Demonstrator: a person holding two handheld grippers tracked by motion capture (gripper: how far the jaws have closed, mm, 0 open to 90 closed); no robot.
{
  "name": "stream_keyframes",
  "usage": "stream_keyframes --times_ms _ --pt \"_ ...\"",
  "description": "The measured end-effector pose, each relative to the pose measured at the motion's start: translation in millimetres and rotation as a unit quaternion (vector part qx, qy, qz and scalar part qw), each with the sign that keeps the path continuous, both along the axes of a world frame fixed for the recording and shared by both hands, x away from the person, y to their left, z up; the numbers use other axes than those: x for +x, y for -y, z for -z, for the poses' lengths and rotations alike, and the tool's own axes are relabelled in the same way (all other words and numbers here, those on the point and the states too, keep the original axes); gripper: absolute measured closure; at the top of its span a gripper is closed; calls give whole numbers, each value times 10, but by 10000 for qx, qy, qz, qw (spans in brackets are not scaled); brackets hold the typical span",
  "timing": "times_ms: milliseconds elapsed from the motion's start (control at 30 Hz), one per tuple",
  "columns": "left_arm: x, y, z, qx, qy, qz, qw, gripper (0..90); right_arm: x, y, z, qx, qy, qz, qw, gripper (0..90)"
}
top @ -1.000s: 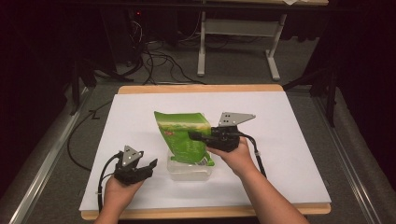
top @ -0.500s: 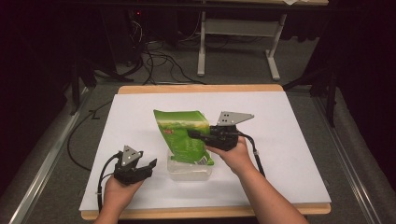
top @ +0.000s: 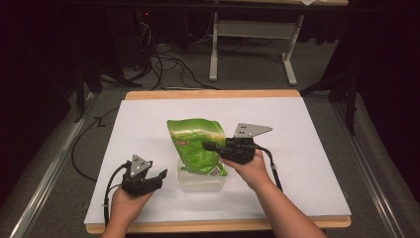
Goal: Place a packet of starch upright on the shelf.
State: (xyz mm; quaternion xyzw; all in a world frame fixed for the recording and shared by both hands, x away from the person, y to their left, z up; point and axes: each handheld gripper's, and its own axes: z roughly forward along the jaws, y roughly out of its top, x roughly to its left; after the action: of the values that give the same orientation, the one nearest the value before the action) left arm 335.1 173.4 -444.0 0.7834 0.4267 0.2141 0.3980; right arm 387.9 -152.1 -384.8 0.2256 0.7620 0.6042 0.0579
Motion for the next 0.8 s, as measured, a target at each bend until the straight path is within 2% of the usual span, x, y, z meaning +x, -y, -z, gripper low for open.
stream_keyframes --times_ms 33,200,333,433,733,800 --pt "1 1 1 0 0 -2 10000 385 -4 -6 27 -121 35 -3 9999 893" --pt "5 7 6 19 -9 1 10000 385 -26 24 134 -185 -58 -11 9998 893" --pt "4 7 4 46 -10 8 10000 385 -48 69 114 -25 -54 11 10000 894" --pt "7 6 9 12 -4 -1 10000 385 -67 95 71 209 -96 -52 9997 895" --pt "0 4 1 2 8 3 10000 385 -88 216 67 438 -274 5 9987 895" --pt "1 0 0 5 2 -1 10000 385 -99 244 59 423 -284 36 9987 895"
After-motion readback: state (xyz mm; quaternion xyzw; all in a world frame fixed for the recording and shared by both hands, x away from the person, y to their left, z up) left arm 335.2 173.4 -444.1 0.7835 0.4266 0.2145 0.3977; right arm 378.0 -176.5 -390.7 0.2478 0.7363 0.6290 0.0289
